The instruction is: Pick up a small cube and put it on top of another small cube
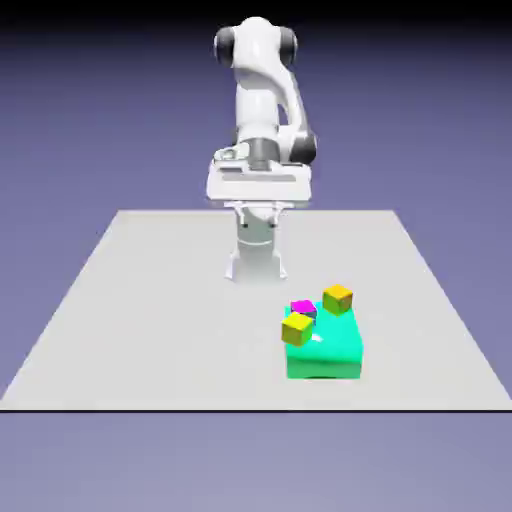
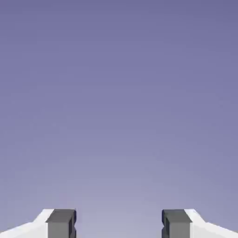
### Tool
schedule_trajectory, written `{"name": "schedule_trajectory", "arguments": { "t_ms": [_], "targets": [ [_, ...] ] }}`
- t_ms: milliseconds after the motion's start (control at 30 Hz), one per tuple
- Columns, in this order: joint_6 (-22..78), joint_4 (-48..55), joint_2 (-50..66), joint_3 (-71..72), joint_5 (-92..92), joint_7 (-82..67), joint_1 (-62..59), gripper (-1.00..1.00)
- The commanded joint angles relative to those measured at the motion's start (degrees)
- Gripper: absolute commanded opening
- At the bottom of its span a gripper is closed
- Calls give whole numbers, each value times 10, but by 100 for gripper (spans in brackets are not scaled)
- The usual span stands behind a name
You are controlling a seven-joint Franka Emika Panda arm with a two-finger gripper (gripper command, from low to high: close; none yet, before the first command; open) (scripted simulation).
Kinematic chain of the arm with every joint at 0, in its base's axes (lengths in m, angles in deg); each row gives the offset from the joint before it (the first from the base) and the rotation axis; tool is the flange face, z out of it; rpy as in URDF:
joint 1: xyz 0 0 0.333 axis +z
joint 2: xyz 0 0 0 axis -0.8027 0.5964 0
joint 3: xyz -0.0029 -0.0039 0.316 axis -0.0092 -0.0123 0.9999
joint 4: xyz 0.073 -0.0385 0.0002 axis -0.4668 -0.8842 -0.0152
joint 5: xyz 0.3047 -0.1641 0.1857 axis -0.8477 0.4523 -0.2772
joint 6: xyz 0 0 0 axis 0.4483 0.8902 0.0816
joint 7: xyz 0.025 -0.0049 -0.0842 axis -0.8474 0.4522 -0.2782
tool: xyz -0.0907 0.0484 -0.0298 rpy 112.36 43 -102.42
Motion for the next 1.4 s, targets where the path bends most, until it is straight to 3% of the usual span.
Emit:
{"name": "schedule_trajectory", "arguments": {
  "t_ms": [0,267,467,600,1000,1033,1367],
  "targets": [
    [25,-5,19,9,-9,-19,12,0],
    [198,-58,175,92,-85,-134,109,0],
    [130,-102,224,161,-99,15,197,0],
    [89,-126,226,187,-105,71,181,0],
    [-86,-94,436,14,178,267,269,0],
    [-86,-94,436,14,178,267,269,-100],
    [52,-119,270,151,-46,112,200,-100]
  ]
}}
